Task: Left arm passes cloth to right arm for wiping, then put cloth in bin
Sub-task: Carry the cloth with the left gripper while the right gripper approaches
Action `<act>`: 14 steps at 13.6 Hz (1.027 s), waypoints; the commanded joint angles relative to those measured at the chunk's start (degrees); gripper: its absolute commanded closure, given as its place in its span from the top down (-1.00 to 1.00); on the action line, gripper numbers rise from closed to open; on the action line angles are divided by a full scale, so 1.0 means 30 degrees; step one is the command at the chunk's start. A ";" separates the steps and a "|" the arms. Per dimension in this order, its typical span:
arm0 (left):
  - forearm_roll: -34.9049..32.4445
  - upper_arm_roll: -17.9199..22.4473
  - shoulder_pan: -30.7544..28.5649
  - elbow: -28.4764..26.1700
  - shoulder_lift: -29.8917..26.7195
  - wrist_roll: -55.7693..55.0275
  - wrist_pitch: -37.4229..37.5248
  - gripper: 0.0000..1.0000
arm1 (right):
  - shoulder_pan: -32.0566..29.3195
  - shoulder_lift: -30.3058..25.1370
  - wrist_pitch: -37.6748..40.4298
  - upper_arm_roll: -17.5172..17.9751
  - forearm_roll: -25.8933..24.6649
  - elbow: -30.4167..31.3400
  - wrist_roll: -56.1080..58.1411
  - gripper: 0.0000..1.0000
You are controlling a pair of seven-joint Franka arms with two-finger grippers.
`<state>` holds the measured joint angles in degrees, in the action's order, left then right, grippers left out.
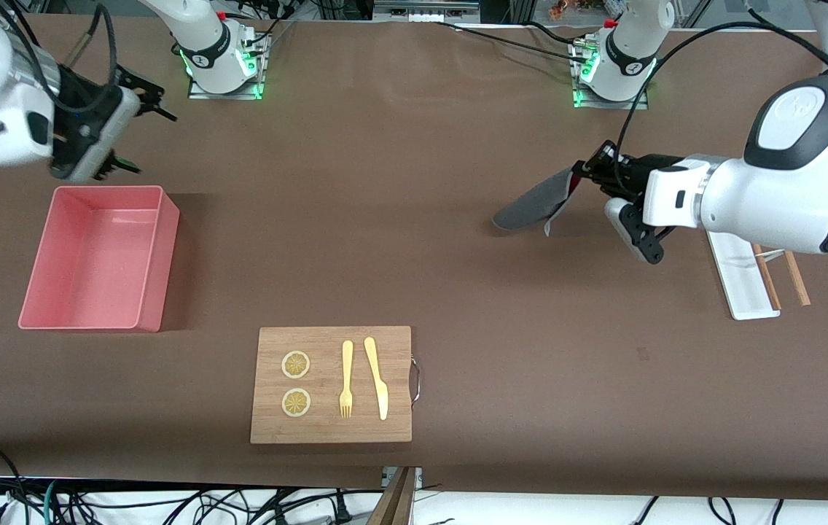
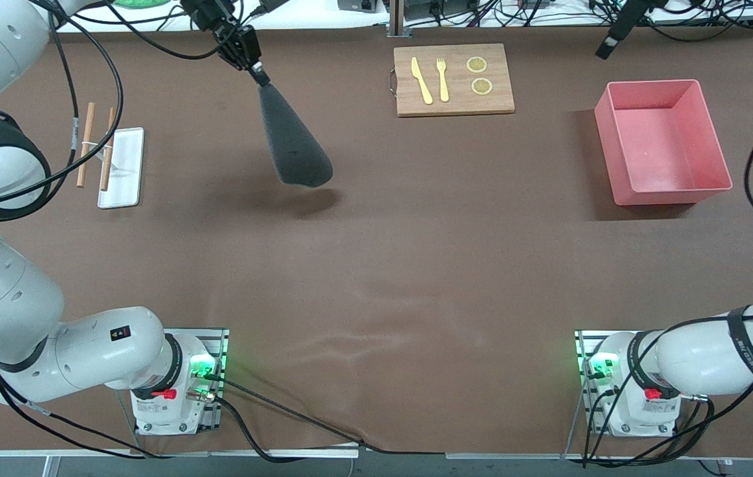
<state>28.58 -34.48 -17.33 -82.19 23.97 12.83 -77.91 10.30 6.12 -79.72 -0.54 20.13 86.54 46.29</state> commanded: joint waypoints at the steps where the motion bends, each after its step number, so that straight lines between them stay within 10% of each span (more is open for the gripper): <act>1: 0.0521 0.0037 0.1466 0.0558 0.0096 -0.2917 -0.0833 -1.00 | -0.0066 0.1704 -0.0231 0.0004 0.2539 -0.0342 0.3250 0.99; 14: 0.3332 0.0154 0.4692 0.1438 0.0536 -1.3767 -0.4498 -1.00 | 0.4704 0.6749 -0.8191 0.0151 1.1331 0.1675 1.1728 0.99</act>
<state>36.33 -34.24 -3.11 -79.71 24.38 -26.62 -91.74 21.69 27.13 -100.11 0.22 50.84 88.59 79.79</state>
